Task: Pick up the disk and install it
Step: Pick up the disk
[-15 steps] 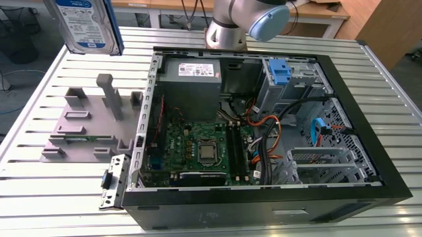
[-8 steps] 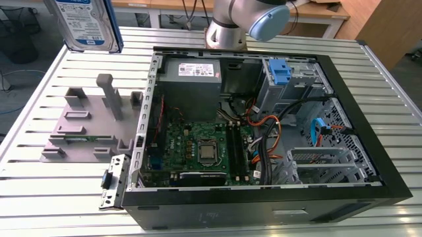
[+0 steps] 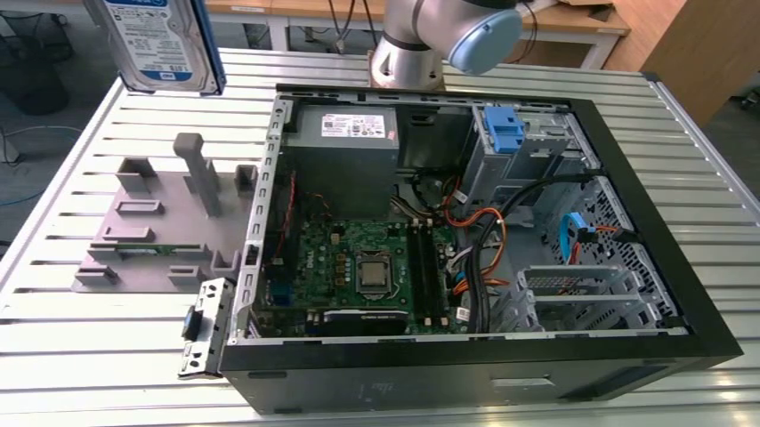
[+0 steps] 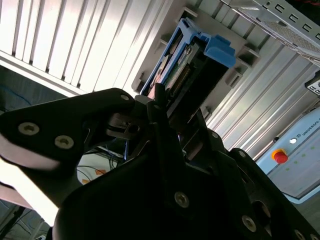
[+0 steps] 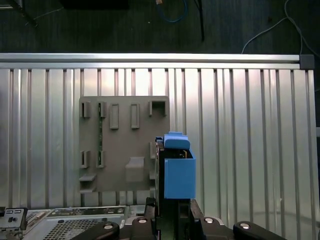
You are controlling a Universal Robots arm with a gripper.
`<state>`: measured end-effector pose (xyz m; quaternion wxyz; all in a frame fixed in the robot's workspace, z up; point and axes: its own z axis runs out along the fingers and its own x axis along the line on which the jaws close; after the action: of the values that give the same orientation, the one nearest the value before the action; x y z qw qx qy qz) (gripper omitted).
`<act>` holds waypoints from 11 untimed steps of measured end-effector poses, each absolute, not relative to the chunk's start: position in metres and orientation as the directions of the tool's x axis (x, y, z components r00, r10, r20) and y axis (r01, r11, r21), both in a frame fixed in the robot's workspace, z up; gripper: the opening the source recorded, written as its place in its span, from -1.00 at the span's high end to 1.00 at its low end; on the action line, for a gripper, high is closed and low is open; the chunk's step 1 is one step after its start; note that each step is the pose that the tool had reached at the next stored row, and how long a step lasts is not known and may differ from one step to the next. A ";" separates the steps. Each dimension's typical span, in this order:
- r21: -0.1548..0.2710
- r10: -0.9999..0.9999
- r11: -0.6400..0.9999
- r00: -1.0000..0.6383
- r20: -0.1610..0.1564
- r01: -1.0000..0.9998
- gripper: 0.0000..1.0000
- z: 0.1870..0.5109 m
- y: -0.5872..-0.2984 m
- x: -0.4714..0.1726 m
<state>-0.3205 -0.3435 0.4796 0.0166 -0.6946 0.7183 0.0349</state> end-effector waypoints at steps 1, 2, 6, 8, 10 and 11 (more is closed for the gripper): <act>0.027 -0.997 0.033 -0.034 -0.072 -0.999 0.31 0.480 -0.343 -0.318; 0.027 -0.997 0.033 -0.034 -0.072 -0.999 0.31 0.480 -0.343 -0.316; 0.027 -0.997 0.033 -0.035 -0.072 -0.999 0.31 0.480 -0.343 -0.306; 0.027 -0.997 0.033 -0.034 -0.072 -0.999 0.31 0.480 -0.343 -0.301; 0.027 -0.997 0.033 -0.034 -0.072 -0.999 0.31 0.480 -0.343 -0.296; 0.027 -0.997 0.033 -0.034 -0.072 -0.999 0.31 0.480 -0.343 -0.293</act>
<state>-0.2928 -0.3435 0.4795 0.0167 -0.6946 0.7183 0.0348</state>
